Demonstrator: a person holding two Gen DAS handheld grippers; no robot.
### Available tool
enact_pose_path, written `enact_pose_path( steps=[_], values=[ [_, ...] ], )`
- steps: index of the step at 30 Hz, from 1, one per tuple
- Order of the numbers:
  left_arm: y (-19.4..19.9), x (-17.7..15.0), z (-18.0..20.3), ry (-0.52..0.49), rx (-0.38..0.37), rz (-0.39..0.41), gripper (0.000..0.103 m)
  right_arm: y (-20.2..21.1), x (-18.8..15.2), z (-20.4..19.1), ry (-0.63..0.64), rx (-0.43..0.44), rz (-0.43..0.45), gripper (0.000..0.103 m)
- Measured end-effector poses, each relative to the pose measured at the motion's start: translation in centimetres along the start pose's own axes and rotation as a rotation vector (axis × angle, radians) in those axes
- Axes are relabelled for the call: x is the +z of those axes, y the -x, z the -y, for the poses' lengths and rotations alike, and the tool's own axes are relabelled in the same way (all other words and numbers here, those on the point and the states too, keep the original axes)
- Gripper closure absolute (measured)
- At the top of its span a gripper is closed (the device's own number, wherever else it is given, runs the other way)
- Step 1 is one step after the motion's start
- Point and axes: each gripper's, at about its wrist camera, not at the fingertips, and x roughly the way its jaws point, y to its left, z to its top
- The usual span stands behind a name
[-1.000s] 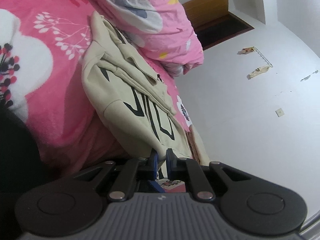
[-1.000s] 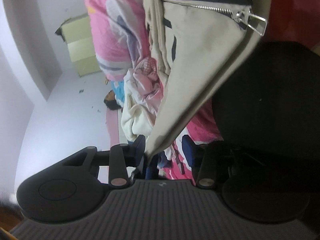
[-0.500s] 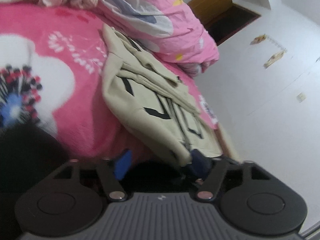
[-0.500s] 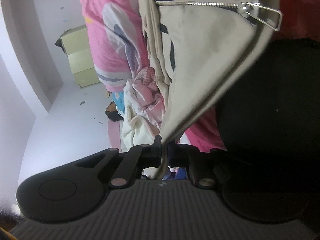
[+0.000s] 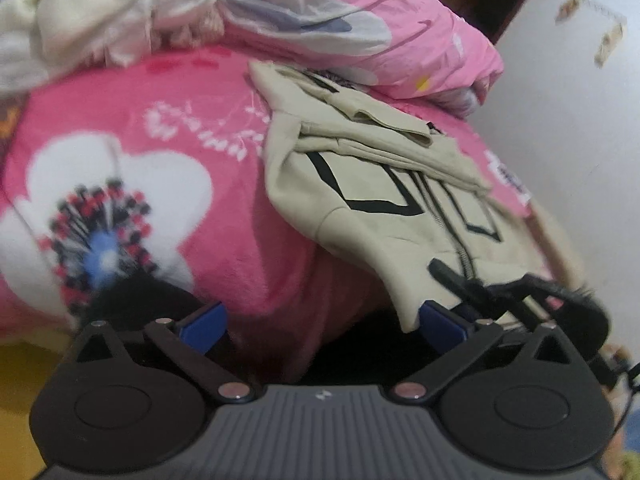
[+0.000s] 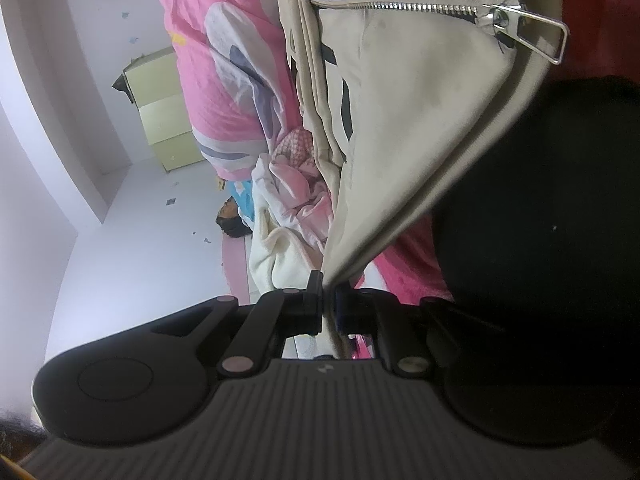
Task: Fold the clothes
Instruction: 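Hold the jacket hanging from the closed right tool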
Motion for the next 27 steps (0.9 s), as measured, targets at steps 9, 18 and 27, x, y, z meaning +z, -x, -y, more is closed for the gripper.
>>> enact_pose_path(
  steps=[9, 18, 27],
  values=[
    [1.5, -0.7, 1.6, -0.136, 0.118, 0.091, 0.001, 0.1, 0.2, 0.0, -0.002, 0.016, 0.01, 0.099],
    [1.9, -0.6, 0.8, -0.07, 0.146, 0.102, 0.0, 0.0, 0.2, 0.2, -0.006, 0.023, 0.007, 0.099],
    [1.3, 0.1, -0.2, 0.012, 0.115, 0.08, 0.0, 0.1, 0.2, 0.3, 0.0, 0.019, 0.007, 0.099]
  ],
)
